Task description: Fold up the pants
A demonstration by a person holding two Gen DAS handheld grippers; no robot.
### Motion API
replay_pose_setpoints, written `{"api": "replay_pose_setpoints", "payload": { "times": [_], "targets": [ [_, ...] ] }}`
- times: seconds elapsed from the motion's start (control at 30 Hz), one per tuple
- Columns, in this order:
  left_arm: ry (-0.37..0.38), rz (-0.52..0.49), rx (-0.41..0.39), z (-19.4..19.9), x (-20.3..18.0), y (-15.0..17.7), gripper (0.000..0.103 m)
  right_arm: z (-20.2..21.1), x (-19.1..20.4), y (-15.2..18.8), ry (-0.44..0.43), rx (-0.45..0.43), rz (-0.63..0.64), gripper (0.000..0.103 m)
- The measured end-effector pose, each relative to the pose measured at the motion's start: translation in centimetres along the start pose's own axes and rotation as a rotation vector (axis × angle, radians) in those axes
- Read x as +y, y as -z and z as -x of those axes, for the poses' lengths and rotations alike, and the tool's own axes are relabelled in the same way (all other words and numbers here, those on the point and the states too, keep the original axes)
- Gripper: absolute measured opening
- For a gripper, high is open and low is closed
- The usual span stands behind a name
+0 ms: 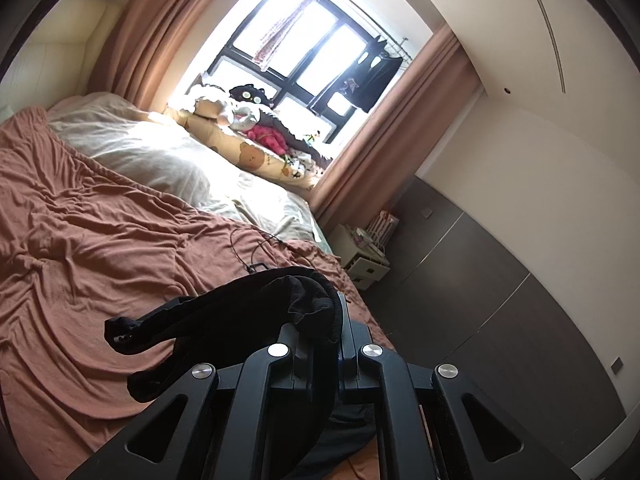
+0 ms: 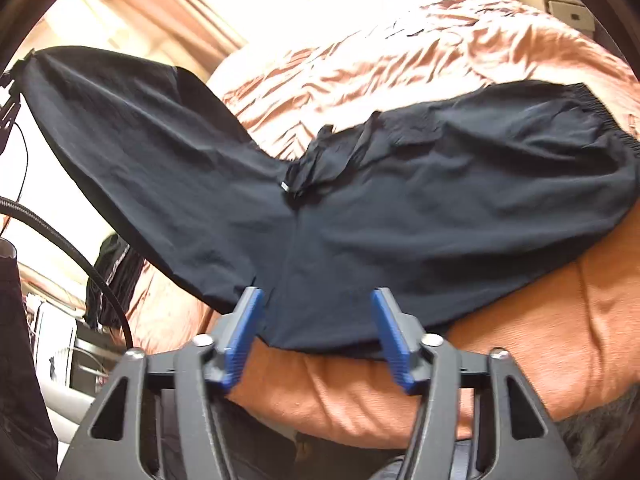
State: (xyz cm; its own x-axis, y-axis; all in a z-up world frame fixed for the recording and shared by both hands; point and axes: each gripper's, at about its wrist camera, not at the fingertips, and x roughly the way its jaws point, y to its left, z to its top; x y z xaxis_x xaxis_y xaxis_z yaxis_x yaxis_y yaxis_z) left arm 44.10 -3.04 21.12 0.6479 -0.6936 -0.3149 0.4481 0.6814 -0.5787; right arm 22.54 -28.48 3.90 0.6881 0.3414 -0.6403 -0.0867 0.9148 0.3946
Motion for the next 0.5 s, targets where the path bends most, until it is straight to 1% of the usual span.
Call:
{"api": "replay_pose_setpoints", "payload": {
  "times": [0.23, 0.5],
  "targets": [
    [0.017, -0.036, 0.044, -4.2, -4.5, 0.2, 0.008, 5.4, -3.1, 1.9, 0.008, -0.066, -0.044, 0.058],
    [0.031, -0.016, 0.100, -10.4, -7.8, 1.3, 0.008, 9.5, -7.9, 3.5, 0.010, -0.127, -0.132, 0.058]
  ]
}}
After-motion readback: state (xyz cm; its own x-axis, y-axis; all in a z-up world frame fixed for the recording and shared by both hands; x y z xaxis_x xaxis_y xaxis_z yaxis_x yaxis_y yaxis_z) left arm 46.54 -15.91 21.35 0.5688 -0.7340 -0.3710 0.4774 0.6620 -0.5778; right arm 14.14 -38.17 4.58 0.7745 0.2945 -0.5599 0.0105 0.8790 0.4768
